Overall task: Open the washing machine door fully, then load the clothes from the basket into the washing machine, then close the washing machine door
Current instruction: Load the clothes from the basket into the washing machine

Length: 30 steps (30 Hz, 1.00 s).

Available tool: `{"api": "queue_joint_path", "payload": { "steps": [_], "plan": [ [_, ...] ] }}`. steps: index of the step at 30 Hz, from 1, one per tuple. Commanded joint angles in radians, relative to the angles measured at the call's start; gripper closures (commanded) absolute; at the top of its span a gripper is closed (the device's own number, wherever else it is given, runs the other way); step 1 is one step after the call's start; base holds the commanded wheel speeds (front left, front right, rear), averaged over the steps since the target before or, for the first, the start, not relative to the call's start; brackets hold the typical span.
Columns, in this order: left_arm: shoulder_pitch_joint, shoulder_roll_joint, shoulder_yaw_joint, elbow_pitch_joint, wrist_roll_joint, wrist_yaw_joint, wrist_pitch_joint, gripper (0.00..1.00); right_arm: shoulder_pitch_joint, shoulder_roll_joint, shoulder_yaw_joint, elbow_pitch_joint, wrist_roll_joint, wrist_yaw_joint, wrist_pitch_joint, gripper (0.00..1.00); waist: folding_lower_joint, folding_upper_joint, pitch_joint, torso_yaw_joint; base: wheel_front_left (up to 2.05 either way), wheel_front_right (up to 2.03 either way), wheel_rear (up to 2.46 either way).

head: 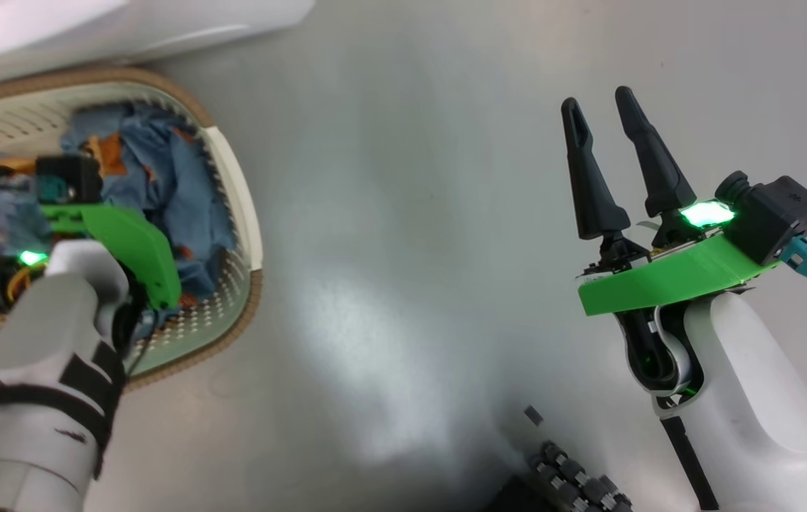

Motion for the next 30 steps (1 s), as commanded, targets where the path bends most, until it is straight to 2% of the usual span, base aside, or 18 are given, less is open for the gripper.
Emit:
{"api": "queue_joint_path", "payload": {
  "steps": [1, 12, 23, 30],
  "plan": [
    [0.044, 0.012, 0.013, -0.008, -0.007, -0.009, -0.023, 1.00, 0.021, -0.011, 0.021, -0.015, -0.003, 0.006, -0.008, 0.00, 0.0000, 0.0000, -0.044, 0.029, 0.00, 0.00, 0.00],
    [0.189, -0.041, -0.017, -0.091, -0.072, -0.024, -0.182, 1.00, 0.054, -0.050, 0.031, 0.022, -0.001, 0.006, -0.008, 0.00, 0.0000, 0.0000, -0.235, 0.093, 0.00, 0.00, 0.00],
    [0.340, -0.023, -0.066, -0.232, -0.191, -0.024, -0.280, 1.00, 0.107, -0.079, 0.037, 0.060, 0.012, 0.006, -0.008, 0.00, 0.0000, 0.0000, -0.429, 0.155, 0.00, 0.00, 0.00],
    [0.406, -0.009, -0.053, -0.328, -0.235, -0.024, -0.307, 1.00, 0.142, -0.098, 0.034, 0.079, 0.019, 0.006, -0.008, 0.00, 0.0000, 0.0000, -0.533, 0.198, 0.00, 0.00, 0.00]
  ]
}}
